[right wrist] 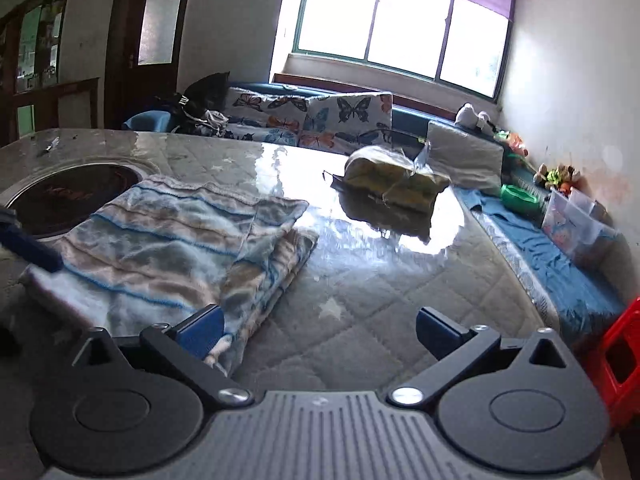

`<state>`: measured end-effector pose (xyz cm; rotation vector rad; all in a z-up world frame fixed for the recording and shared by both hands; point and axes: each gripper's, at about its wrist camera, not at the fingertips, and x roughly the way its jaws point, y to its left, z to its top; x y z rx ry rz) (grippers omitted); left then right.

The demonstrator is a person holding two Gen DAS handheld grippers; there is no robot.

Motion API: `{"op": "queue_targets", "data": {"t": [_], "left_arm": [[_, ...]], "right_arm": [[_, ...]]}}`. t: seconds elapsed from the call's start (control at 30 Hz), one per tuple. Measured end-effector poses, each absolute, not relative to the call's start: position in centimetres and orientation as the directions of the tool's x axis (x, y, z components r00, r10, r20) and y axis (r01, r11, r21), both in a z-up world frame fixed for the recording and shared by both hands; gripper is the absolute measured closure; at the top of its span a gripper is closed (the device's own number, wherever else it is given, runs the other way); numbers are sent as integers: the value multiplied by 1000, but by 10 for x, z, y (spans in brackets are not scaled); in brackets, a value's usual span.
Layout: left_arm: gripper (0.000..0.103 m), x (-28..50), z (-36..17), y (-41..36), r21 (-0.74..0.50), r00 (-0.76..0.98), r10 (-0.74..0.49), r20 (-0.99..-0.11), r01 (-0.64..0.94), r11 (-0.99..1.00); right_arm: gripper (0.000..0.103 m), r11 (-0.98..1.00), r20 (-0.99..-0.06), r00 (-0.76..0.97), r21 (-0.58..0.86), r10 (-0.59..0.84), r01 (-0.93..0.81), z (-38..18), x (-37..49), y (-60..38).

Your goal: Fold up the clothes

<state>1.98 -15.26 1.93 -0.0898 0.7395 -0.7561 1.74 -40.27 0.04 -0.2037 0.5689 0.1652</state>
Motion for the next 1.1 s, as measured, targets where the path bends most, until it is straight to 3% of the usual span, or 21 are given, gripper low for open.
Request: {"op": "queue_targets", "data": {"t": [0.13, 0.47, 0.6, 0.87, 1.1], "left_arm": [[0, 25, 19, -141, -304, 548, -586, -597, 522, 797], [0, 30, 11, -116, -243, 630, -434, -644, 370, 897], [0, 30, 9, -105, -239, 645, -402, -650, 329, 914], [0, 30, 6, -85, -233, 665, -352, -659, 265, 936], [0, 30, 7, -81, -242, 667, -350, -657, 253, 937]], "right_arm": [[0, 975, -574, 814, -121, 86, -188, -6, 13, -407], [0, 944, -504, 810, 36, 300, -328, 20, 0, -378], [0, 888, -494, 741, 185, 454, -421, 17, 2, -367], [0, 858, -509, 690, 303, 514, -415, -6, 8, -372], [0, 846, -491, 691, 350, 531, -402, 10, 15, -375]]}}
